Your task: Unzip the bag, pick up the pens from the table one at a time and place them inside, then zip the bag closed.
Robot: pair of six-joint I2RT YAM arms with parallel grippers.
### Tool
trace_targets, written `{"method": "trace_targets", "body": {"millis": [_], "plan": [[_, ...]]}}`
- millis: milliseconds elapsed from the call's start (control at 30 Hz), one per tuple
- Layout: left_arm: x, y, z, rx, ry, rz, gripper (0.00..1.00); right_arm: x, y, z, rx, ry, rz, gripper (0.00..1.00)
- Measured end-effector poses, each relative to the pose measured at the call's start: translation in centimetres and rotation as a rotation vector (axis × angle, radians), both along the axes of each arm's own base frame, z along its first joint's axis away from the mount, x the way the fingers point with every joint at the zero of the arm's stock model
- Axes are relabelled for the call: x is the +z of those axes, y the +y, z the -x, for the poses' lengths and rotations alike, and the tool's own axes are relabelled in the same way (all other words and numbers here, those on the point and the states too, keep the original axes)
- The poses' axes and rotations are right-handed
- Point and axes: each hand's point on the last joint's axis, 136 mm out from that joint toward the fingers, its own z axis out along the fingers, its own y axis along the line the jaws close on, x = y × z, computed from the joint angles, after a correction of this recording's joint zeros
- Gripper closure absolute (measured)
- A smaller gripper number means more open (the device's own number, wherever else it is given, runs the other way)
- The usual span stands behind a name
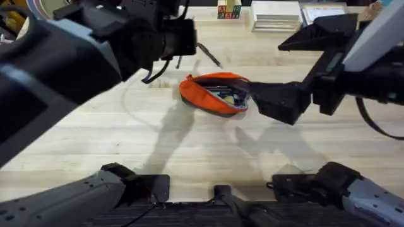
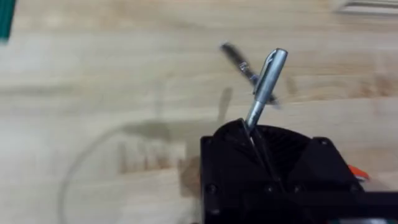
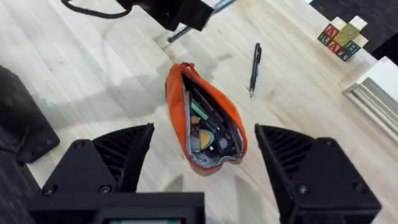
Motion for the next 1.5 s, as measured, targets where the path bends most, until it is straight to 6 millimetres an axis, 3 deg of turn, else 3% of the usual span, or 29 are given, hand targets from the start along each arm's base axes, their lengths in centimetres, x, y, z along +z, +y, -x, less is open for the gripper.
{"method": "trace_targets", "body": {"millis": [200,533,567,667,867,1200,1300,1500], "plan": [[2.7,-4.6,1.4,-0.264,-0.116,-0.037,0.956,0.8,-0.6,0.8,-0.004,-0.026,-0.02,0.003],[2.7,-9.8,5.2,-0.791,-0.194,-0.122,0.958,2.4,-2.4,2.1,-0.041,-0.094,-0.047,0.003],[1.9,-10.6,7.3,-0.989,-0.204,-0.169,0.958,3.0,-2.8,2.7,-0.044,-0.115,-0.063,0.003],[0.9,-10.7,9.3,-1.155,-0.206,-0.216,0.96,3.4,-3.2,3.0,-0.054,-0.131,-0.077,0.003],[-0.2,-10.8,11.1,-1.327,-0.227,-0.271,0.96,3.6,-3.9,2.8,-0.096,-0.14,-0.081,0.003],[-5.2,-11.9,11.0,-1.479,-0.142,-0.281,0.96,4.0,-4.0,2.5,-0.119,-0.145,-0.101,0.003],[-7.0,-12.3,10.0,-1.505,-0.145,-0.313,0.96,4.0,-4.0,2.5,-0.128,-0.133,-0.114,0.003],[-10.9,-10.7,7.9,-1.456,-0.036,-0.465,0.96,4.0,-4.0,2.5,-0.146,-0.115,-0.135,0.003]]}}
